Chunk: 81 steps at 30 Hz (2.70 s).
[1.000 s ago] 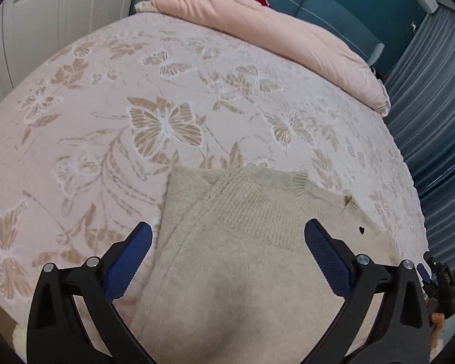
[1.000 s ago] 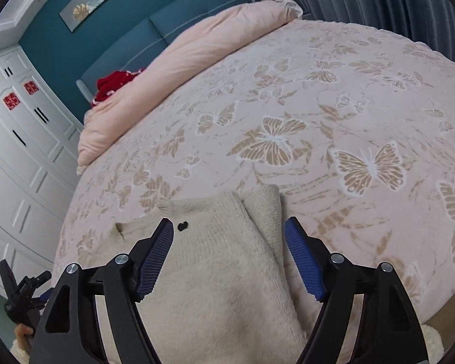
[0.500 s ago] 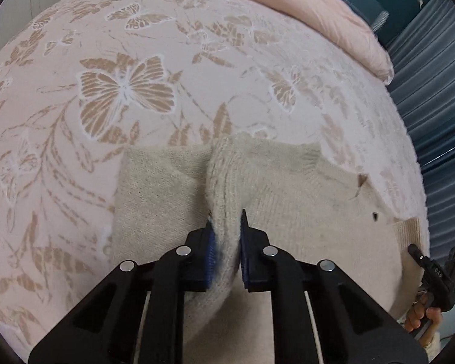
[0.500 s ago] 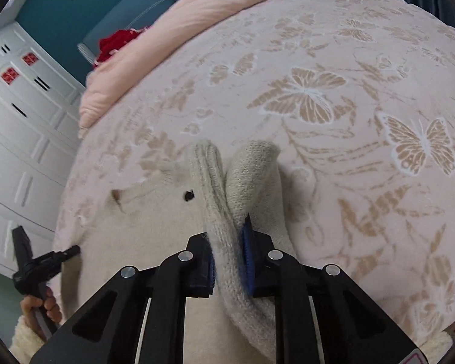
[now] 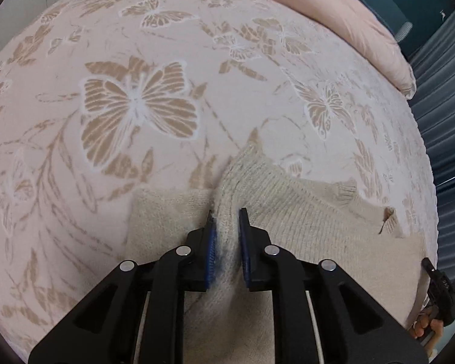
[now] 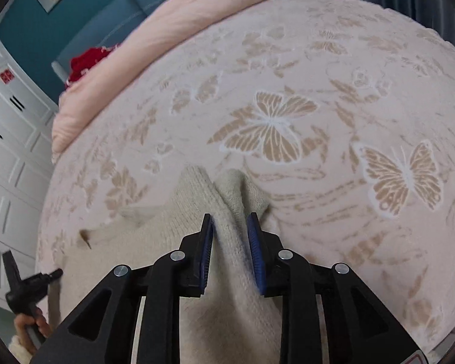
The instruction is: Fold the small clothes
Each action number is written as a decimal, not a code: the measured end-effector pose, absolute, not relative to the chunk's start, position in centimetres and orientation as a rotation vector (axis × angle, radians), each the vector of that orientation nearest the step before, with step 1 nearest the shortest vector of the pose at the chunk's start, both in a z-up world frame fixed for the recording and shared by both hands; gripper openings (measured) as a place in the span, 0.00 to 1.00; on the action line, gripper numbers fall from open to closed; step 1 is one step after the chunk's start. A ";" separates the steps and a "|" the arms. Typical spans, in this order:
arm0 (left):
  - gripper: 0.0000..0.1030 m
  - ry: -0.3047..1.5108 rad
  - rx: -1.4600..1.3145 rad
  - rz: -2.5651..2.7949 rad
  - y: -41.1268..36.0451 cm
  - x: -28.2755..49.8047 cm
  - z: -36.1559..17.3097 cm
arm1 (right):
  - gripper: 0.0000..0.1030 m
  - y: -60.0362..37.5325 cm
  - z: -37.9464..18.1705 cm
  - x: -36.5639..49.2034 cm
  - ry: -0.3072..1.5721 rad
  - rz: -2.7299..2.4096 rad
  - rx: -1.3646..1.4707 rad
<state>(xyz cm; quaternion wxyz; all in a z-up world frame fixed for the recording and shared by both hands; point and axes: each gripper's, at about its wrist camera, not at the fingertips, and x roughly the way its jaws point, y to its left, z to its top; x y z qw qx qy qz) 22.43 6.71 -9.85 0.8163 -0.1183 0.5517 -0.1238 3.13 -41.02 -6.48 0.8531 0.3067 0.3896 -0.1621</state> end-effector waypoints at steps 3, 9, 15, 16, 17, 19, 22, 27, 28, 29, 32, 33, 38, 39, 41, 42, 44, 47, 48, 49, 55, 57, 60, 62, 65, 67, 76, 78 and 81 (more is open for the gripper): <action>0.16 1.145 -0.198 -0.269 6.5 21.4 -9.9 | 0.38 -39.6 -4.5 3.6 0.820 -0.269 0.565; 0.20 1.146 -0.259 -0.239 7.1 21.3 -10.8 | 0.42 -38.3 -7.5 8.1 0.979 -0.301 0.318; 0.23 1.070 -0.219 -0.264 6.9 20.4 -11.4 | 0.15 -35.3 -4.2 3.3 0.830 -0.216 0.386; 0.23 1.055 -0.224 -0.265 7.0 20.2 -11.5 | 0.15 -34.1 -3.2 2.0 0.805 -0.175 0.388; 0.23 1.037 -0.227 -0.266 7.0 20.0 -11.7 | 0.15 -32.9 -2.4 0.6 0.787 -0.117 0.388; 0.24 1.010 -0.223 -0.262 6.8 19.7 -11.8 | 0.15 -30.7 -1.7 -1.6 0.792 -0.019 0.415; 0.26 0.996 -0.198 -0.257 6.4 19.5 -11.8 | 0.15 -27.3 -1.9 -3.1 0.826 0.025 0.295; 0.27 0.995 -0.193 -0.258 6.3 19.5 -11.8 | 0.15 -28.7 -1.9 -0.7 0.797 -0.117 0.191; 0.27 0.994 -0.194 -0.258 6.3 19.5 -11.8 | 0.15 -30.2 -1.7 0.0 0.785 -0.164 0.197; 0.27 0.994 -0.193 -0.258 6.3 19.5 -11.8 | 0.17 -31.9 -1.9 0.8 0.786 -0.226 0.203; 0.27 0.989 -0.193 -0.259 6.3 19.4 -11.8 | 0.21 -38.3 -5.8 2.8 0.938 -0.427 0.255; 0.27 0.987 -0.194 -0.259 6.3 19.4 -11.8 | 0.21 -39.7 -6.8 2.7 1.006 -0.451 0.297; 0.39 0.973 -0.199 -0.297 6.1 19.2 -12.0 | 0.47 -40.1 -3.6 0.5 0.821 -0.290 0.486; 0.44 0.972 -0.190 -0.304 5.9 19.3 -12.0 | 0.53 -39.6 -3.4 1.4 0.824 -0.251 0.475; 0.51 0.972 -0.164 -0.320 5.4 19.3 -11.9 | 0.56 -39.1 -3.6 4.0 0.844 -0.184 0.422; 0.53 0.973 -0.144 -0.323 5.2 19.2 -11.9 | 0.58 -38.9 -4.4 5.5 0.876 -0.167 0.395; 0.54 0.974 -0.116 -0.318 4.8 19.2 -11.9 | 0.58 -38.6 -6.4 8.0 0.952 -0.188 0.333; 0.54 0.972 -0.130 -0.323 4.9 19.1 -11.9 | 0.32 -38.2 -9.5 10.0 1.066 -0.192 0.299; 0.54 0.971 -0.138 -0.326 4.9 19.1 -12.0 | 0.23 -37.7 -9.8 9.6 1.075 -0.166 0.331; 0.54 0.967 -0.144 -0.330 5.0 19.1 -12.0 | 0.15 -36.8 -9.5 9.1 1.059 -0.143 0.341; 0.59 0.955 -0.167 -0.356 5.3 19.1 -12.2 | 0.12 -31.6 -4.7 6.4 0.898 0.094 0.354; 0.59 0.955 -0.168 -0.355 5.3 19.1 -12.2 | 0.12 -32.0 -2.8 6.6 0.837 0.074 0.351; 0.59 0.955 -0.165 -0.354 5.2 19.1 -12.2 | 0.12 -36.4 -3.7 8.1 0.817 -0.191 0.282; 0.59 0.953 -0.161 -0.352 5.2 19.0 -12.2 | 0.12 -40.8 -9.3 10.1 1.033 -0.338 0.343; 0.59 0.952 -0.160 -0.352 5.2 19.0 -12.2 | 0.15 -42.1 -9.3 8.6 0.965 -0.327 0.471; 0.59 0.952 -0.164 -0.354 5.3 19.0 -12.2 | 0.22 -40.7 -6.8 6.8 0.892 -0.360 0.469; 0.60 0.936 -0.182 -0.349 5.5 18.7 -11.7 | 0.06 -31.6 -8.4 4.7 0.986 -0.103 0.435; 0.60 0.933 -0.214 -0.332 6.2 18.7 -11.4 | 0.00 -34.6 -10.9 4.8 0.994 -0.147 0.514; 0.61 0.951 -0.308 -0.289 7.7 18.7 -10.4 | 0.00 -36.6 -9.7 4.3 0.974 -0.184 0.667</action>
